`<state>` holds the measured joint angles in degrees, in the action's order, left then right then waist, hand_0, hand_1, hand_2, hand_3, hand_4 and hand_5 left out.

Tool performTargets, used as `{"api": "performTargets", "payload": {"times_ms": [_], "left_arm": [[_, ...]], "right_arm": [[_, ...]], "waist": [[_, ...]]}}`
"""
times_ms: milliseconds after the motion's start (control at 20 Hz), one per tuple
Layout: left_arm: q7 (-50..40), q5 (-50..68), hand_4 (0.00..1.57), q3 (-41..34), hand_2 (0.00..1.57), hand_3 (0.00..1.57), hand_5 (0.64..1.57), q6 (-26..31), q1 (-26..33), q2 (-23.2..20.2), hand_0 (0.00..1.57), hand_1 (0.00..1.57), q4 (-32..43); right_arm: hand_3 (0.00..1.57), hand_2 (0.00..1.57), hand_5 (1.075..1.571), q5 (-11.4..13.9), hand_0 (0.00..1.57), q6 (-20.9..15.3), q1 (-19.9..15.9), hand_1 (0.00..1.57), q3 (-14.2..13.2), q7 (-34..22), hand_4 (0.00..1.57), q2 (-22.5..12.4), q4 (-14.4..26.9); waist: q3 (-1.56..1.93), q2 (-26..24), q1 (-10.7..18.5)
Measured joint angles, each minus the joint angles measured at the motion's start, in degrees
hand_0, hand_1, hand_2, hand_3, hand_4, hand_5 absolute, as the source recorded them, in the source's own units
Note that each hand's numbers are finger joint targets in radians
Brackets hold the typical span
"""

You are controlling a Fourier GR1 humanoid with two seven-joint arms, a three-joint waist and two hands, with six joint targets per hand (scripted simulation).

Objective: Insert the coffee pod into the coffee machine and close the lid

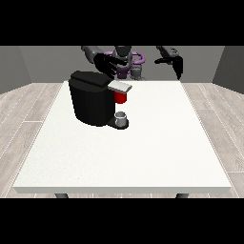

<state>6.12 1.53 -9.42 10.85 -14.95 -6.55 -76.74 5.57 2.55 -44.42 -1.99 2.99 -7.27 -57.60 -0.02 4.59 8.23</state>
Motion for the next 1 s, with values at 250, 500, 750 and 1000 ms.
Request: {"api": "performTargets", "payload": {"times_ms": [250,500,750,1000], "left_arm": [[0.7,0.2,0.20,0.6,0.00,0.00,1.571,0.2,0.2,0.0,0.00,0.00,-0.7],[1.3,0.3,0.14,1.0,0.00,0.00,1.571,-0.3,0.4,0.3,0.00,0.00,-1.6],[2.4,-0.1,0.19,2.0,0.00,0.00,1.571,-1.4,1.6,2.1,0.00,0.00,-1.0],[4.1,-0.4,0.19,1.4,0.00,0.00,1.571,-2.1,4.1,2.3,0.00,0.00,1.4]], "right_arm": [[0.00,0.00,1.571,1.8,0.00,-0.2,-1.1,0.00,0.8,0.8,0.12,0.6,1.2],[0.00,0.00,1.571,2.3,0.00,-0.5,-1.0,0.00,1.5,1.2,0.07,2.8,1.1],[0.00,0.00,1.571,-0.1,0.00,0.6,2.6,0.00,4.7,3.4,0.28,5.3,-1.8],[0.00,0.00,1.571,-6.8,0.00,-0.4,12.4,0.00,9.8,5.7,0.16,6.7,-6.8]], "waist": [[0.00,-0.3,0.2],[0.01,-1.7,-0.4],[0.02,-4.5,-2.3],[0.01,-8.4,-5.2]]}}
